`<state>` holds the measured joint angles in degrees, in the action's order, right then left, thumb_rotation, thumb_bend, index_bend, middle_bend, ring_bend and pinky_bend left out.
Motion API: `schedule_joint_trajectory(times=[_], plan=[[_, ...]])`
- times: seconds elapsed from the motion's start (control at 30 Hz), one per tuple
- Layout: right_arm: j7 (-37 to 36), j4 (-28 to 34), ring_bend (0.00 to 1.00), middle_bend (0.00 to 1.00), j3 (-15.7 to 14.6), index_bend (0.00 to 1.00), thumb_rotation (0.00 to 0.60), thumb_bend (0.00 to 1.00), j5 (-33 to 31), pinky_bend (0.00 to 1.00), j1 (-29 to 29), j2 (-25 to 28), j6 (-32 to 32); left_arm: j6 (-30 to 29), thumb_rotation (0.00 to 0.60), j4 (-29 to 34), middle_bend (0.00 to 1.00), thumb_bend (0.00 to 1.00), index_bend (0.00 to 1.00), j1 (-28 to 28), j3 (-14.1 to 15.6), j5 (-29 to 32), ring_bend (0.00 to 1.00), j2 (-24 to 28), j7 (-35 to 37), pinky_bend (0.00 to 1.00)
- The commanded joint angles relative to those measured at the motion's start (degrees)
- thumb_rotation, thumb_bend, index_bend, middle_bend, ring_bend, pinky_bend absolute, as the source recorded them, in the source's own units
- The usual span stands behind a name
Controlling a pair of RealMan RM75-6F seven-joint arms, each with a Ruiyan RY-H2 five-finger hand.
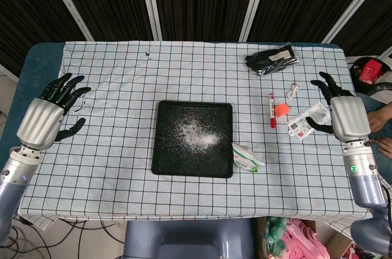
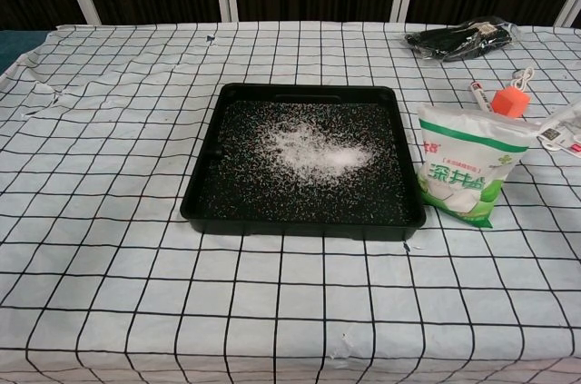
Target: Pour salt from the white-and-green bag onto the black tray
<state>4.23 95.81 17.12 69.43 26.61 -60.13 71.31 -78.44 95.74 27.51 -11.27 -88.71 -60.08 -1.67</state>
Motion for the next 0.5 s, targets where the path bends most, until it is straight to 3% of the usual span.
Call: schedule_joint_trajectory(times=[0.03, 0.17, 0.27, 0.4, 0.5], plan=[[0.17, 0.16, 0.28, 0.08, -0.20, 0.18, 0.600, 0.14, -0.25, 0.37, -0.11, 0.26, -0.35, -0.78, 0.600, 0.07, 0.09, 0.30, 0.18, -0.46, 0.04, -0.14, 0.02, 0.21, 0.15, 0.15], [-1.84, 0.67, 0.28, 0.08, 0.05, 0.18, 0.600, 0.14, -0.84, 0.36, -0.61, 0.79, -0.57, -4.01, 0.600, -0.43, 0.09, 0.30, 0.18, -2.79, 0.90, -0.84, 0.02, 0.40, 0.97, 0.15], [-7.37, 3.37, 0.26, 0.07, -0.51, 0.17, 0.600, 0.14, -1.49, 0.33, -2.37, 4.13, -2.87, -8.90, 0.600, -1.17, 0.09, 0.30, 0.18, -7.79, 3.85, -2.13, 0.02, 1.40, 0.20, 0.15], [-20.21, 8.19, 0.23, 0.06, -2.78, 0.16, 0.600, 0.13, 0.04, 0.31, -5.85, 9.42, -7.58, -13.37, 0.600, -2.34, 0.09, 0.30, 0.18, -13.66, 7.37, -2.25, 0.02, 1.23, -1.05, 0.15], [-26.32, 8.03, 0.22, 0.05, -4.69, 0.15, 0.600, 0.12, 3.70, 0.30, -8.28, 11.14, -7.57, -16.02, 0.600, -3.67, 0.09, 0.30, 0.18, -16.96, 8.86, -1.77, 0.02, 0.24, 0.02, 0.14]])
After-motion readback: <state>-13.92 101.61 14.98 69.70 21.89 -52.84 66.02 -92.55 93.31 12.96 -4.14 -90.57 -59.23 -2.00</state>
